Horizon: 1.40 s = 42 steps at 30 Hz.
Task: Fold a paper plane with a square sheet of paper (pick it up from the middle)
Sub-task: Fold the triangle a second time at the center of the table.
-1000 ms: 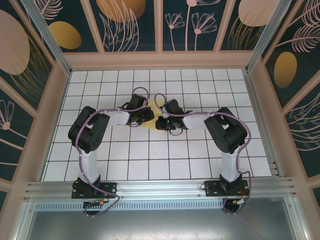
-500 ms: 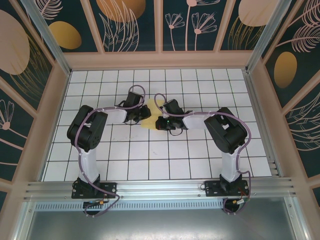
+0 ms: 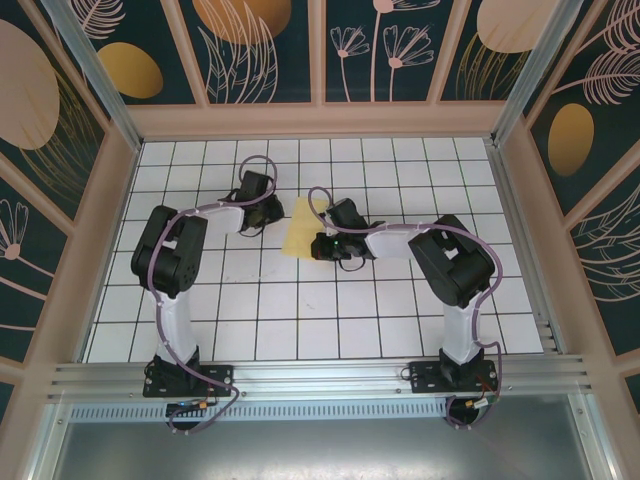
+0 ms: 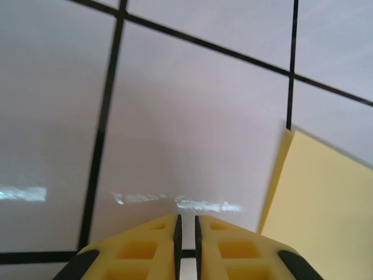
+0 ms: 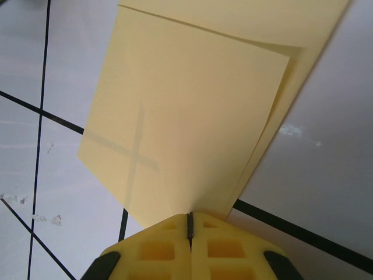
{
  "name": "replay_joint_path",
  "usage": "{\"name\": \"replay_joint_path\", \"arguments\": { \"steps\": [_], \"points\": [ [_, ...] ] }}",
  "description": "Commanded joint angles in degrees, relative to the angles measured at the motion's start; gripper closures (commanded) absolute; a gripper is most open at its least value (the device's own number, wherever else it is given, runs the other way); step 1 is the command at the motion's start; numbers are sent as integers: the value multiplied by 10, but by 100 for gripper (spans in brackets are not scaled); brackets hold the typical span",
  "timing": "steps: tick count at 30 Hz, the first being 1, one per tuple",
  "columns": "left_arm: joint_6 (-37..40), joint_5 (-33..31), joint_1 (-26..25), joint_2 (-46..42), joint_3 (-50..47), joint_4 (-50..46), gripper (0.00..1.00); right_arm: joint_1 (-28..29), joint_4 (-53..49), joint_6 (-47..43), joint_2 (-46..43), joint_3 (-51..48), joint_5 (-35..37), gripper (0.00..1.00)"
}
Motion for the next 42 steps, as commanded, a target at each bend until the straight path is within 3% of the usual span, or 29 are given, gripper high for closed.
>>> {"name": "replay_joint_path", "arguments": {
  "steps": [1,9,13,21,42],
  "points": [
    [14,-20,3,-48,-5,-19,79,3,-134,-6,4,2,36,96],
    [-21,54,2,-146,-119,37,63,-16,-104,13,-56,82,52,77],
    [-49,117,2,-180,-174,82,55,-30,-108,12,-37,97,52,74],
    [-113,207,0,-180,-231,171,51,-35,-116,13,21,135,50,78],
    [-121,224,-23,-91,-176,160,50,-64,-113,36,85,124,52,86]
  ]
}}
